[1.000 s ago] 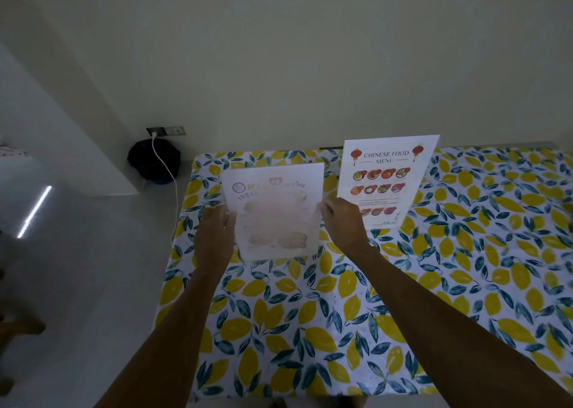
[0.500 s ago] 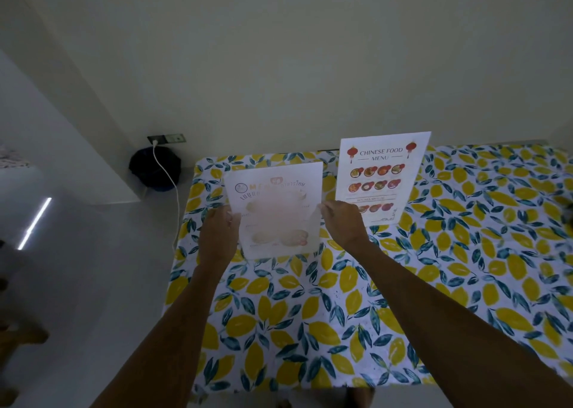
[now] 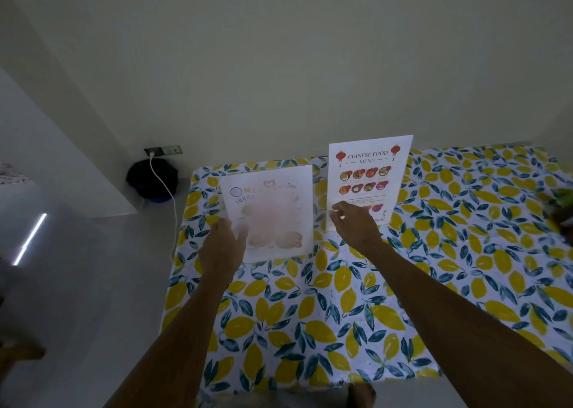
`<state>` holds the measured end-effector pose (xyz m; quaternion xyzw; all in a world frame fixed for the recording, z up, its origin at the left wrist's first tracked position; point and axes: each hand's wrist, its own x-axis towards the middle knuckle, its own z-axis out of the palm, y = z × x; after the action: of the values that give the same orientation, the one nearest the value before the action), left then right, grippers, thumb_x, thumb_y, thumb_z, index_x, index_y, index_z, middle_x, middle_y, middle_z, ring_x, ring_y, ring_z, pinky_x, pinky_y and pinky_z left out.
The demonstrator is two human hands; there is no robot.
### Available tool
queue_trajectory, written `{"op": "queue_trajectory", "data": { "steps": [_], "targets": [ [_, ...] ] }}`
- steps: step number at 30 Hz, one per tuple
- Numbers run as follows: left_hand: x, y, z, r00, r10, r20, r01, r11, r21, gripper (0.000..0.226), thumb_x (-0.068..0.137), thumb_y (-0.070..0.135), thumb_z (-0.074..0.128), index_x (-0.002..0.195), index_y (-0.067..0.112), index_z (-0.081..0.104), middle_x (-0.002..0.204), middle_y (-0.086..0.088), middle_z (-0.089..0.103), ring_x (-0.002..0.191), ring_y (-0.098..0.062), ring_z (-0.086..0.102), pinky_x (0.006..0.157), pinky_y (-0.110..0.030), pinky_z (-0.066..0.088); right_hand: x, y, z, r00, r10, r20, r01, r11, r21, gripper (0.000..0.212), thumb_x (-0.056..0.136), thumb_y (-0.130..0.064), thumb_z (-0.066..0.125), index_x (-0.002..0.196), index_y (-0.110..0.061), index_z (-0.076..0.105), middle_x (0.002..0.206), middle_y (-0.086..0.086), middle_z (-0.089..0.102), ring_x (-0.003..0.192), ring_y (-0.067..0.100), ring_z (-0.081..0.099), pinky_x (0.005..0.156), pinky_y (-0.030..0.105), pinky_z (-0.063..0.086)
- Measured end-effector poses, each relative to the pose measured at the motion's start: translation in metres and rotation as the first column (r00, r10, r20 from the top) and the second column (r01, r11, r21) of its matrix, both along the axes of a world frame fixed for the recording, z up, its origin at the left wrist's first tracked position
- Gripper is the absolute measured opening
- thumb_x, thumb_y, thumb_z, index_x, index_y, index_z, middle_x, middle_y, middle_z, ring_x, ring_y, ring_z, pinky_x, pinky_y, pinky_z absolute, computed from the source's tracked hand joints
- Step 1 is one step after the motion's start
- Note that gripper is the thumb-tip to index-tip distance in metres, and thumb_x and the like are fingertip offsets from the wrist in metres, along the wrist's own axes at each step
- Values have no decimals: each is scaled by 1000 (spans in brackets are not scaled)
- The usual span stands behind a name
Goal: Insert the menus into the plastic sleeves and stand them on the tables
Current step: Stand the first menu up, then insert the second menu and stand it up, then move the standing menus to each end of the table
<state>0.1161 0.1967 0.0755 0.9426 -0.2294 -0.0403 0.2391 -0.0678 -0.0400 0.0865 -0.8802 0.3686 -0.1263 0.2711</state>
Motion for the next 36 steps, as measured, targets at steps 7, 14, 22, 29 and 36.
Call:
{"op": "queue_trajectory", "data": {
  "steps": [7,14,22,29,36],
  "targets": [
    [-24,-9,8,999,-17,-38,14,997,-73,47,92,53,53,119,15,53,118,-8,64,104,-31,63,78,-42,49,-27,-8,2,999,-51,14,51,999,-2,29,95,-34,50,109,-14,66,104,9,74,96,28,69,79,38,52],
    [-53,-45,14,987,-159,-23,157,985,-67,30,95,46,51,99,18,62,96,-1,65,88,-23,64,70,-32,48,-50,-25,-5,995,-98,-9,99,991,86,30,94,-35,54,116,-16,63,105,5,74,99,23,68,85,37,52],
    [-106,-132,12,910,-404,-95,394,913,-104,28,96,42,47,89,23,66,82,2,67,76,-17,62,62,-29,43,-66,-100,-6,966,-248,-69,256,954,157,32,91,-32,60,113,-9,62,106,16,72,103,35,65,87,41,51],
    [-132,-207,0,890,-246,-384,215,969,-122,69,97,38,51,151,5,24,151,-17,37,137,-33,40,109,-43,38,-82,-177,-22,946,-275,-172,301,942,150,51,87,-34,67,123,0,52,120,21,65,113,38,61,92,44,49],
    [-131,-253,-7,939,0,-343,-47,991,-129,85,93,27,62,152,-1,8,142,-24,42,125,-38,50,92,-44,48,-76,-201,-38,984,-78,-161,110,973,201,36,91,-31,58,122,-12,53,111,15,70,100,37,66,81,46,56]
  ]
}}
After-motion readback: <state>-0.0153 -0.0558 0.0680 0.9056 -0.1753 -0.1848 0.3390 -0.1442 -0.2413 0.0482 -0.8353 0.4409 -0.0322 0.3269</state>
